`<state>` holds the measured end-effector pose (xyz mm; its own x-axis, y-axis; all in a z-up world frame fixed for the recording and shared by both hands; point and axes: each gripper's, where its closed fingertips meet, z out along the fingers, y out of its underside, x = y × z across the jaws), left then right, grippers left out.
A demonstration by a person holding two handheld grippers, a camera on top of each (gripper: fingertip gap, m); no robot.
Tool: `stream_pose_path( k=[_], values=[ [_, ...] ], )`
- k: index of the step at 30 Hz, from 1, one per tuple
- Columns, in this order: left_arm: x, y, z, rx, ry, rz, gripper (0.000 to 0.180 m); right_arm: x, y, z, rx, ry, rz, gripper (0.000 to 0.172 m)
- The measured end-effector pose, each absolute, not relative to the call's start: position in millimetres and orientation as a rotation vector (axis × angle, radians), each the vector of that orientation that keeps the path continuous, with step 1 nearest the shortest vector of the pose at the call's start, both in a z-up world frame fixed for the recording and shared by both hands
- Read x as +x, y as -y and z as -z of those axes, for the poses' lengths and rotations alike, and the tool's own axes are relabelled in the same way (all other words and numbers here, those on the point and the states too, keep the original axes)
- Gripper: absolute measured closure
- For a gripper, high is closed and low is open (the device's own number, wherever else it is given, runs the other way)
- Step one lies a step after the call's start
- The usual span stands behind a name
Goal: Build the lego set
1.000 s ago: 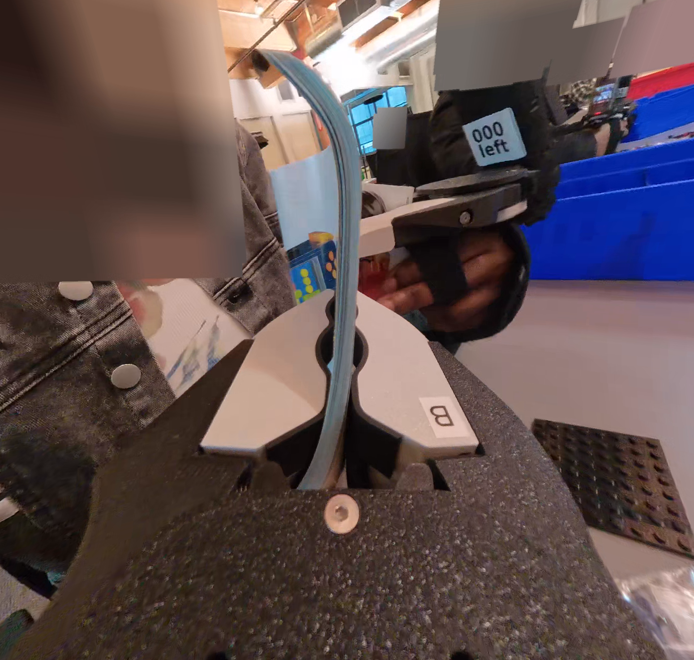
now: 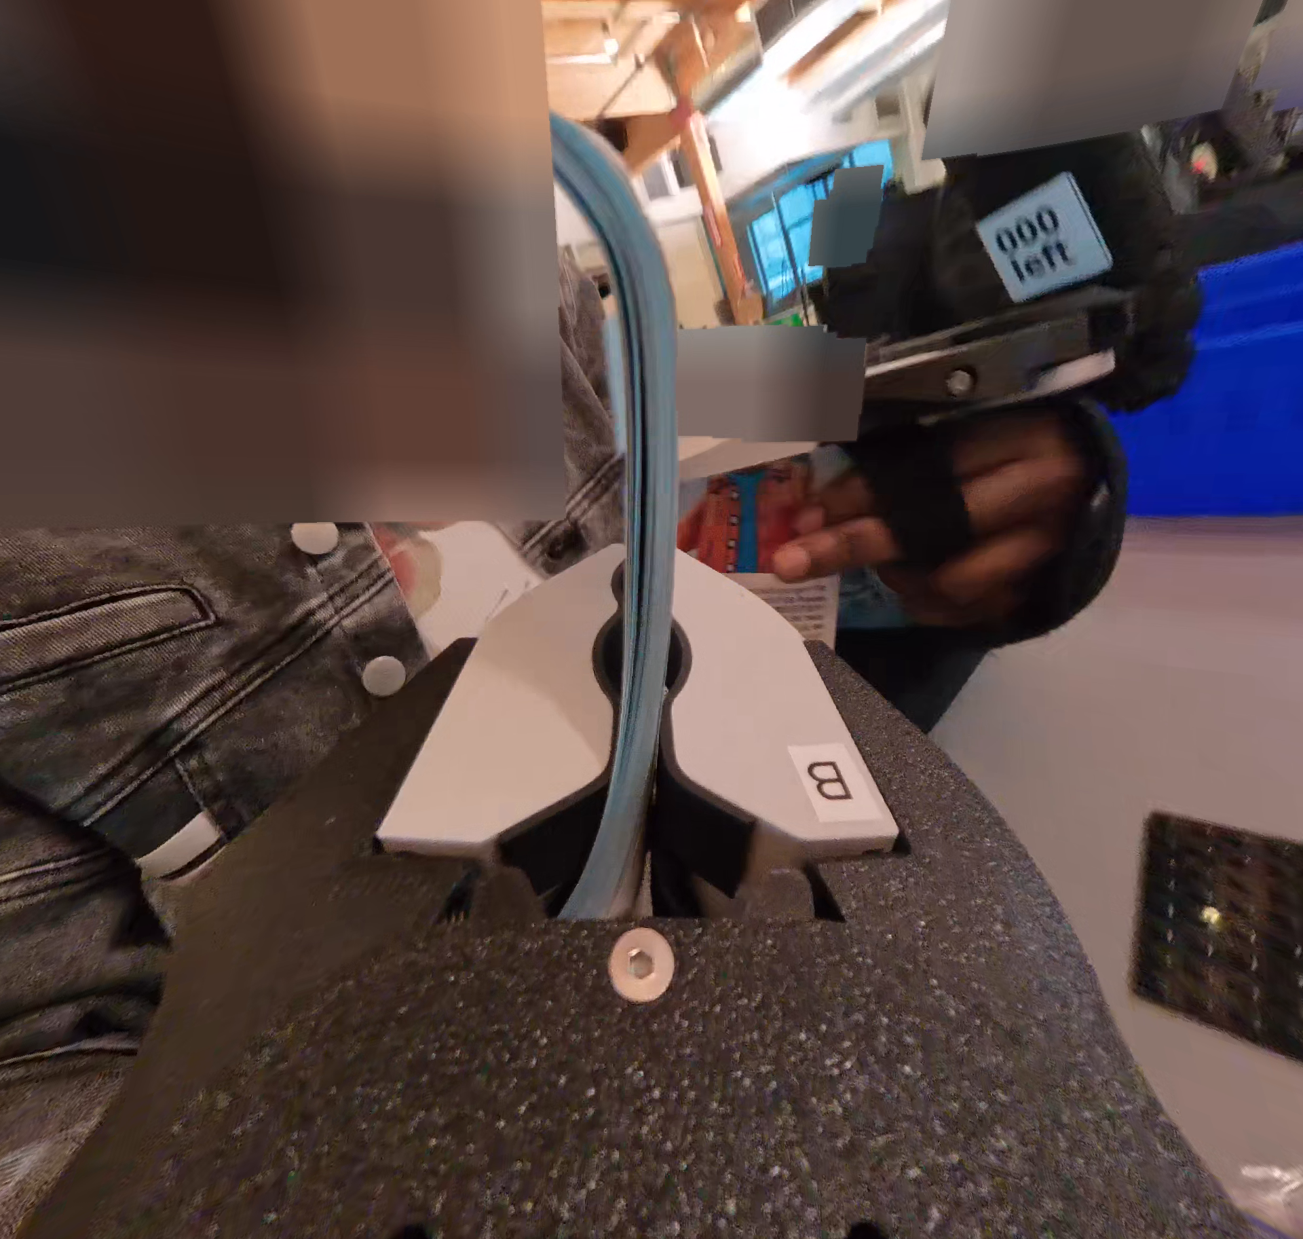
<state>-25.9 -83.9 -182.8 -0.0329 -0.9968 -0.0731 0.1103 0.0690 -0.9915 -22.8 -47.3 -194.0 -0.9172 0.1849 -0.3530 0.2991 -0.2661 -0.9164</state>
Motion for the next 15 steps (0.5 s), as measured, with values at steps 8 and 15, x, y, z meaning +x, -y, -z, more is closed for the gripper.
stream_pose_path(
  k=[8, 15],
  values=[
    [-18.2, 93.7, 179.3, -1.01, -1.218, 1.333, 0.178, -11.8, 61.8, 193.7, 0.416, -1.645, 2.322, 0.17],
    [-102.1, -5.9, 175.9, -1.425, -0.457, 0.949, 0.146, -59.2, -21.6, 192.8, 1.173, -1.882, 2.627, 0.171]
  ],
)
